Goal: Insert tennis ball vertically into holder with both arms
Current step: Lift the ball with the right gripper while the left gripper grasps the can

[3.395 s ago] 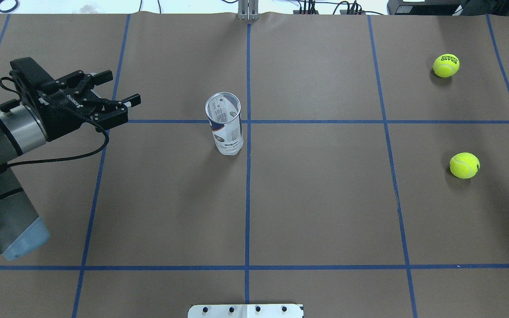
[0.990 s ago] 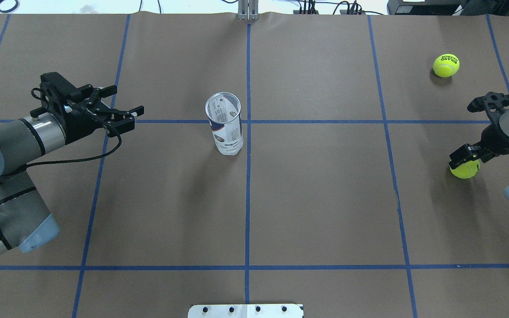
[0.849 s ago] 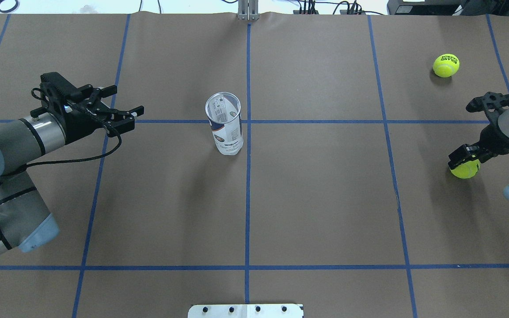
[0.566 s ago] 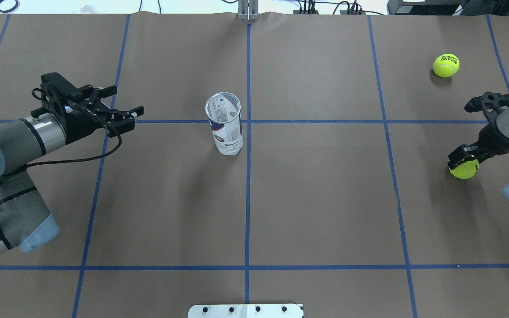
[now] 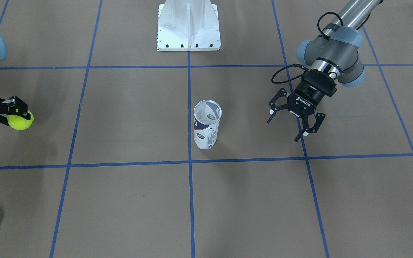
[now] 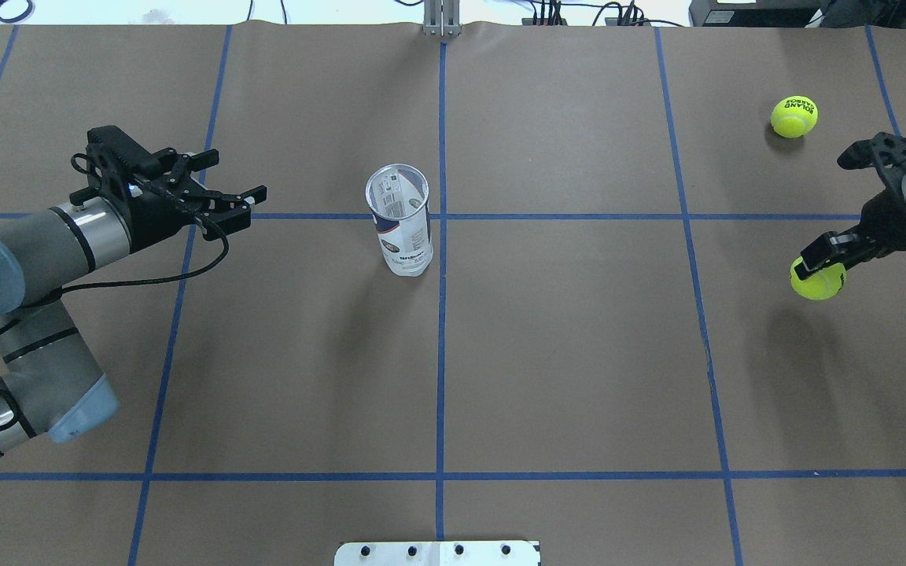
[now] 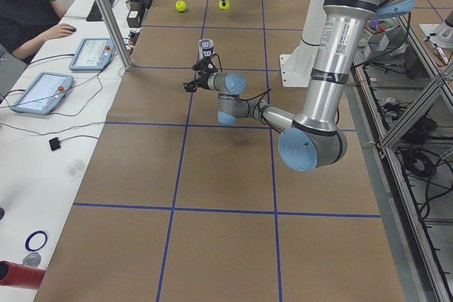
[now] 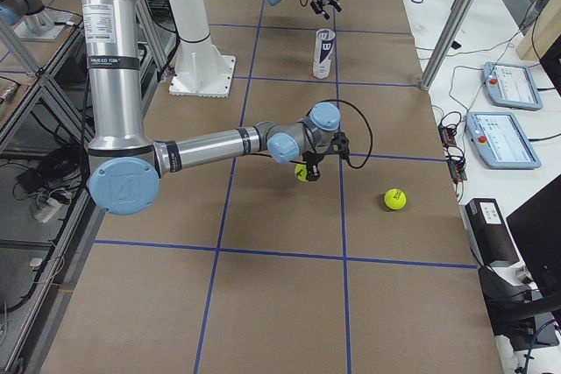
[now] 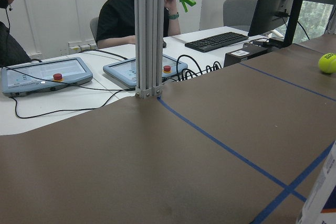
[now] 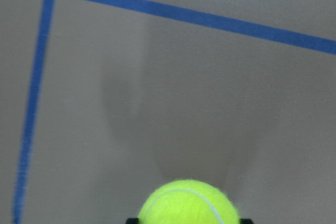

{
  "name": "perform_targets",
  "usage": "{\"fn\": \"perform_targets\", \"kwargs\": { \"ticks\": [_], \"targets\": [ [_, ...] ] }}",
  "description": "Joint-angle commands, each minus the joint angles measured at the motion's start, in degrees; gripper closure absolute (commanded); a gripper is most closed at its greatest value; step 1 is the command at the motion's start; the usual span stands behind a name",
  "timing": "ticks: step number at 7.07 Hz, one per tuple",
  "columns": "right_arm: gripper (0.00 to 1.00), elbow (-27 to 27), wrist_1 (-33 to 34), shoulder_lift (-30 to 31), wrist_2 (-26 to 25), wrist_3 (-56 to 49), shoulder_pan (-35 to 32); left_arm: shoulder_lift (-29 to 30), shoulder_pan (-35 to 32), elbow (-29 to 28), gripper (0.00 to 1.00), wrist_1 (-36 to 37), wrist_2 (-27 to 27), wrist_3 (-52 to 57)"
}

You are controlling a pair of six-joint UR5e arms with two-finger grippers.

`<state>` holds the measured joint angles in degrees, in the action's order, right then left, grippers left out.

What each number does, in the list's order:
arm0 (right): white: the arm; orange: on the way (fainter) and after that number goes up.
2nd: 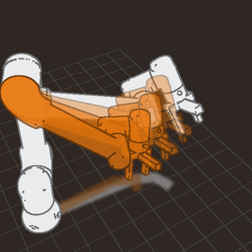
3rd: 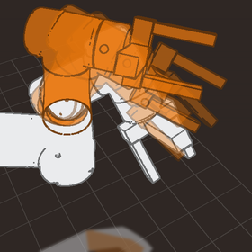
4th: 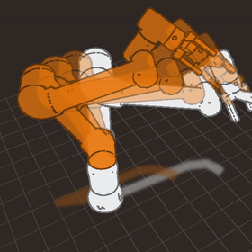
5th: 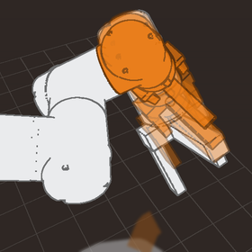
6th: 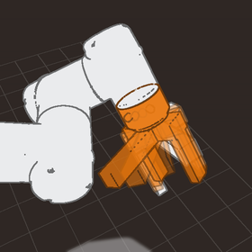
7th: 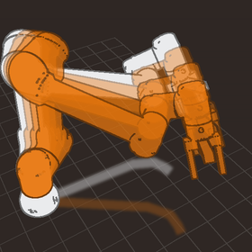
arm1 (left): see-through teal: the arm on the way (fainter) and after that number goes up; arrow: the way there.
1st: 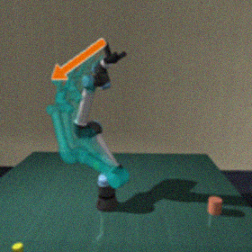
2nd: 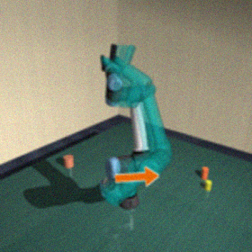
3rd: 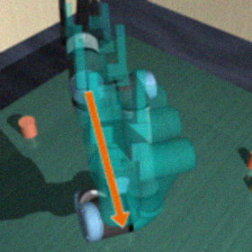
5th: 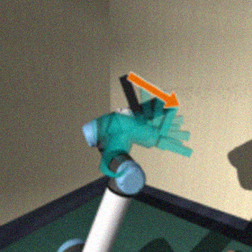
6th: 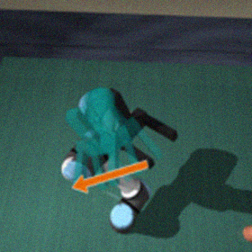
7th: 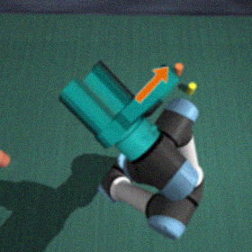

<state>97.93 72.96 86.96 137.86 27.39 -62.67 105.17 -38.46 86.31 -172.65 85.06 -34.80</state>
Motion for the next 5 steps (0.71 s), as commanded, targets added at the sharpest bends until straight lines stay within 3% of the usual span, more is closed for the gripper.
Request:
{"fn": "perform_targets", "kwargs": {
  "ticks": [1, 2, 5],
  "targets": [
    [1.0, 1.0, -0.3, -4.7, 2.7, 5.8, -3.1, 3.7, 3.2, -3.4, 0.01, 0.7, -0.1, -0.1],
    [1.0, 1.6, -0.3, -9.0, 2.7, 10.8, -3.4, 3.8, 6.7, -3.6, 0.01, 0.7, -0.1, -0.1],
    [1.0, 2.9, -0.3, -12.9, 2.2, 11.4, -4.3, 3.9, 13.6, -3.8, 0.02, 0.5, -0.5, 1.0]
  ]
}}
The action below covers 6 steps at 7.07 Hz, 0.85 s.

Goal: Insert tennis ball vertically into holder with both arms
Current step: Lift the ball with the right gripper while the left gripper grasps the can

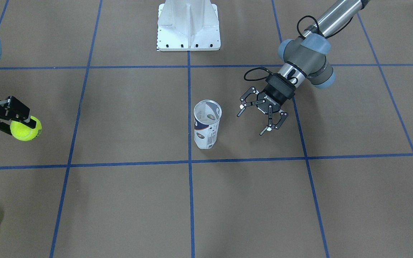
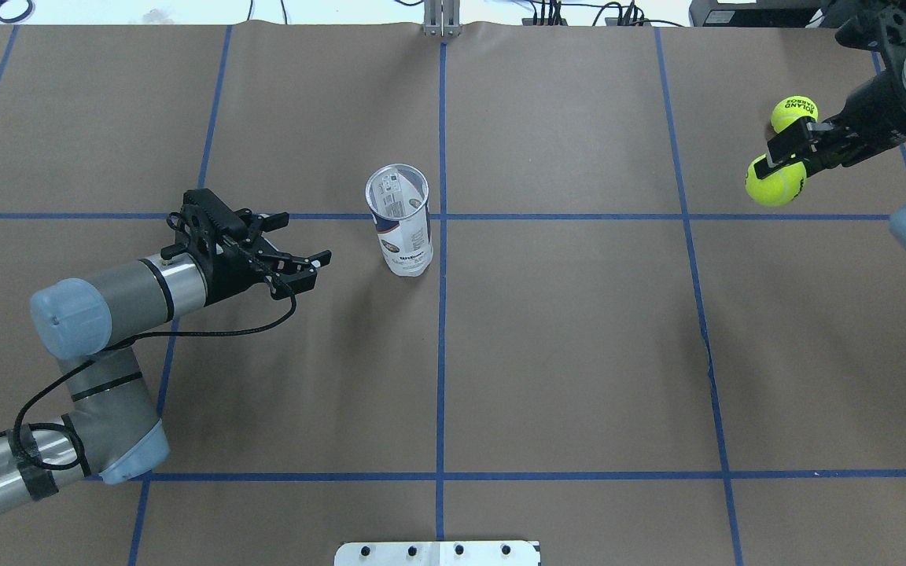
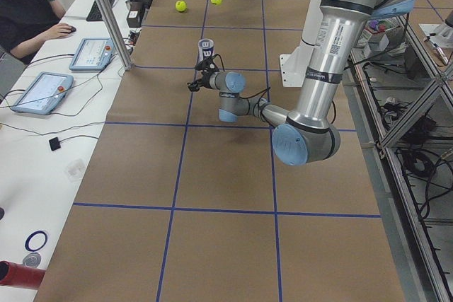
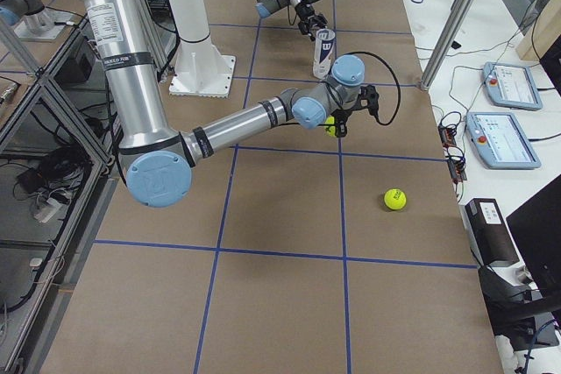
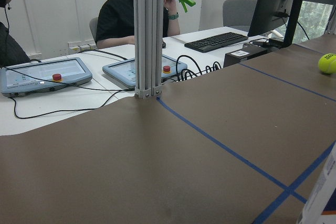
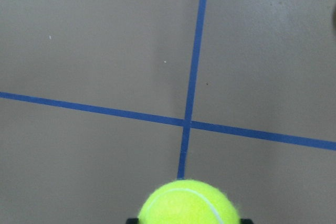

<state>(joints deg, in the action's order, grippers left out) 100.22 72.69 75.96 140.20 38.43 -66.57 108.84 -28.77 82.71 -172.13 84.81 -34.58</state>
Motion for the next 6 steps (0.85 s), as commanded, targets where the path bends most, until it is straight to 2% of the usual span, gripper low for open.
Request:
{"fn": "perform_targets", "kwargs": {
  "ticks": [1, 2, 3, 6],
  "targets": [
    [1.0, 1.3, 0.0, -3.1, -0.1, 2.0, -0.4, 2.0, 5.5, -0.2, 0.02, 0.0, -3.2, 1.5],
    [1.0, 1.8, 0.0, -4.8, -0.1, 4.4, -0.4, 2.5, 8.8, -0.5, 0.02, 0.0, -8.8, 3.3],
    [1.0, 2.0, 0.0, -6.1, -0.2, 5.6, -0.3, 4.7, 9.2, -1.5, 0.02, 0.0, -11.3, 3.6],
    [1.0, 2.3, 0.1, -10.5, -0.7, 12.0, 1.3, 6.5, 9.1, -3.2, 0.02, 0.4, -12.6, 8.9]
  ]
}}
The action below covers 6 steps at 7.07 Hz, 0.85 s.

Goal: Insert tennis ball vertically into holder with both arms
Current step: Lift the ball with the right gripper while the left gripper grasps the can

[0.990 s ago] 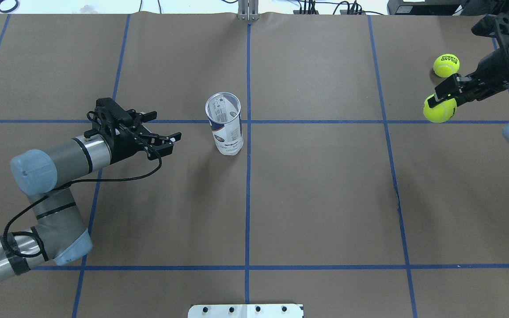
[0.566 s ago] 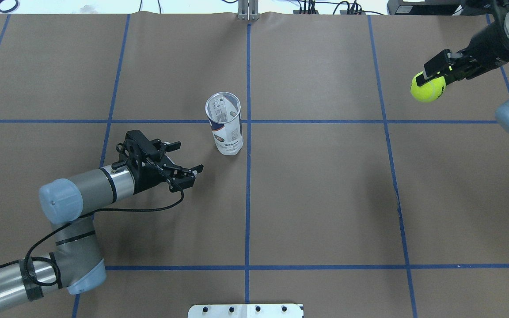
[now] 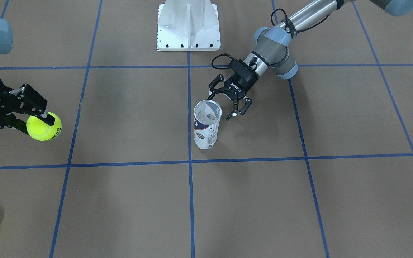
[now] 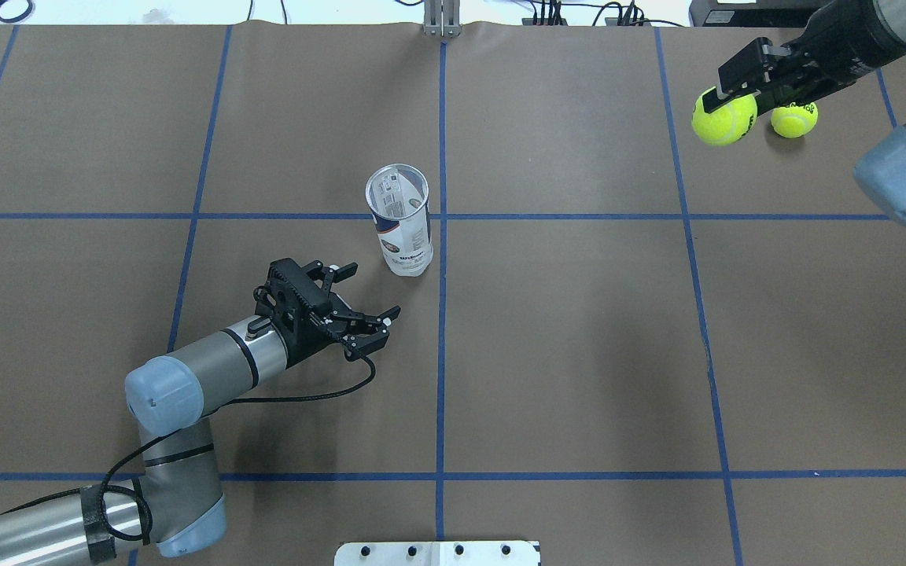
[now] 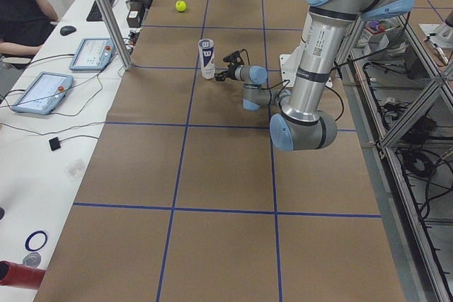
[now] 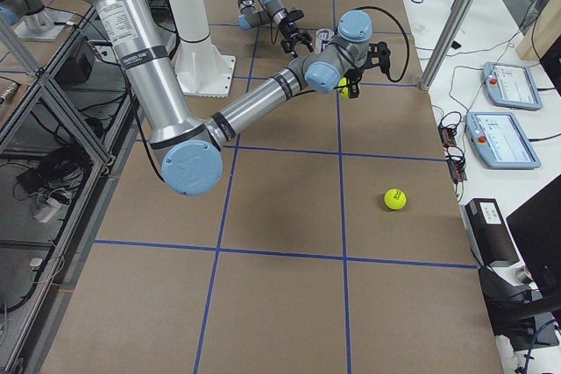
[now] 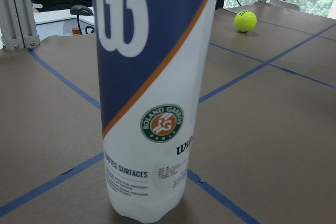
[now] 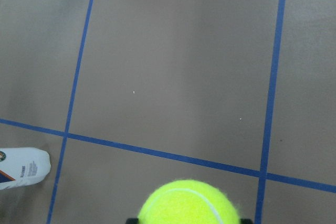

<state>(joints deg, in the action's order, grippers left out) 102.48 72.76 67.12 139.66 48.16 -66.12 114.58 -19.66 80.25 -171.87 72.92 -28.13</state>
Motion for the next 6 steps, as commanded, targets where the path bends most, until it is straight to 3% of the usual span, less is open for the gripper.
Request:
{"fn": "perform_targets", "kwargs": {
  "ticks": [1, 3, 6],
  "targets": [
    [1.0, 0.9, 0.0, -1.6, -1.6, 3.0, 1.9, 1.9, -0.3, -1.1, 0.02, 0.2, -0.7, 2.5],
    [1.0, 0.9, 0.0, -2.3, -2.1, 3.6, 2.7, 5.5, -1.5, -4.2, 0.02, 0.2, -1.4, 2.5],
    [1.0, 0.6, 0.0, -2.5, -2.6, 3.5, 3.2, 5.6, -4.3, -4.8, 0.02, 0.3, -1.5, 2.2]
  ]
}}
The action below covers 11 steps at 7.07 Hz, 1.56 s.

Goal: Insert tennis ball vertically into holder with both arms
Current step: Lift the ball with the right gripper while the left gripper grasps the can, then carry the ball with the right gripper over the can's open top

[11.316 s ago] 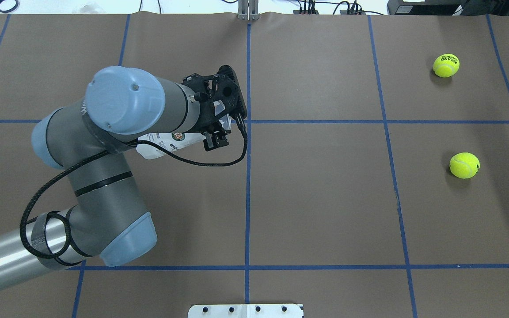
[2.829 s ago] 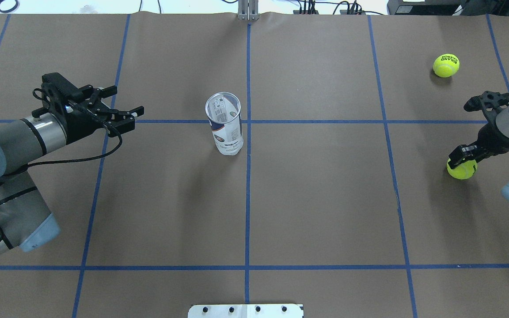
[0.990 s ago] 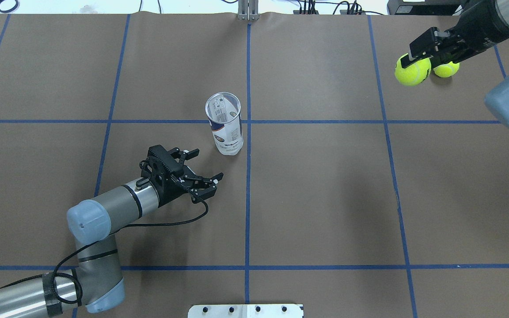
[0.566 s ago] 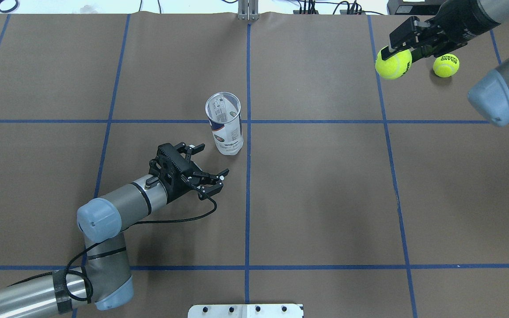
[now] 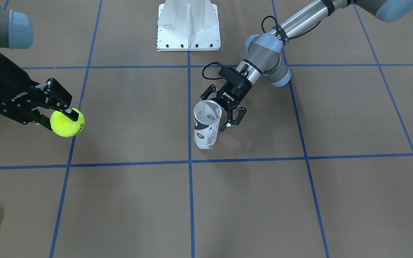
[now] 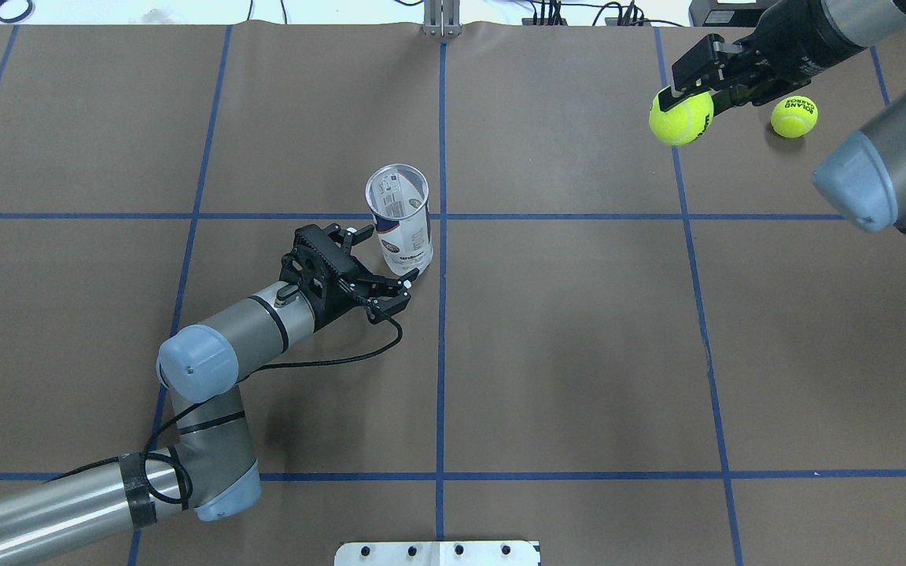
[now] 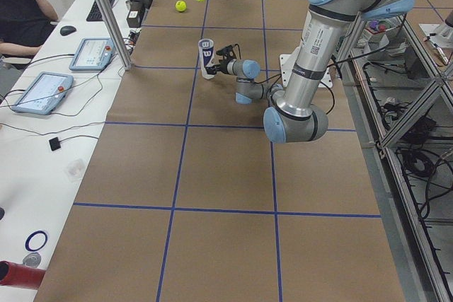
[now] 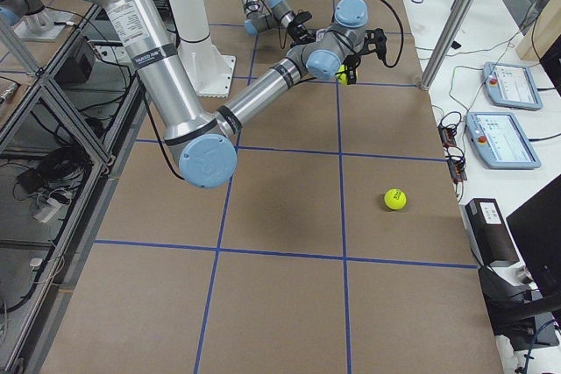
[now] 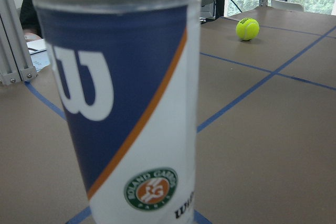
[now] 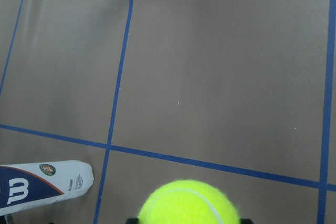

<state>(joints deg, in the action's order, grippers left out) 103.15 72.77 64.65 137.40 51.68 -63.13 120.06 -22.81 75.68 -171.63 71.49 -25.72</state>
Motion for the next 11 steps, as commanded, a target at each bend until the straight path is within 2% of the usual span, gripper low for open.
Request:
{"fn": "perform_targets", "kwargs": {
  "ticks": [1, 3, 5, 11],
  "targets": [
    [1.0, 0.0, 0.0, 0.0, -0.3, 0.0, 0.3, 0.1, -1.5, -0.8, 0.02, 0.8, 0.0, -0.4],
    [1.0, -0.1, 0.0, -0.5, -0.4, 0.0, 0.4, 1.4, -1.4, -1.8, 0.02, 1.3, 0.0, -0.6],
    [1.0, -0.1, 0.0, -0.9, -0.4, 0.1, 0.4, 3.9, -0.9, -5.3, 0.02, 1.2, 0.1, -0.6],
    [1.0, 0.0, 0.0, -2.7, -0.3, 0.3, 0.5, 5.4, -0.2, -5.4, 0.01, 1.0, 0.1, -0.6]
  ]
}}
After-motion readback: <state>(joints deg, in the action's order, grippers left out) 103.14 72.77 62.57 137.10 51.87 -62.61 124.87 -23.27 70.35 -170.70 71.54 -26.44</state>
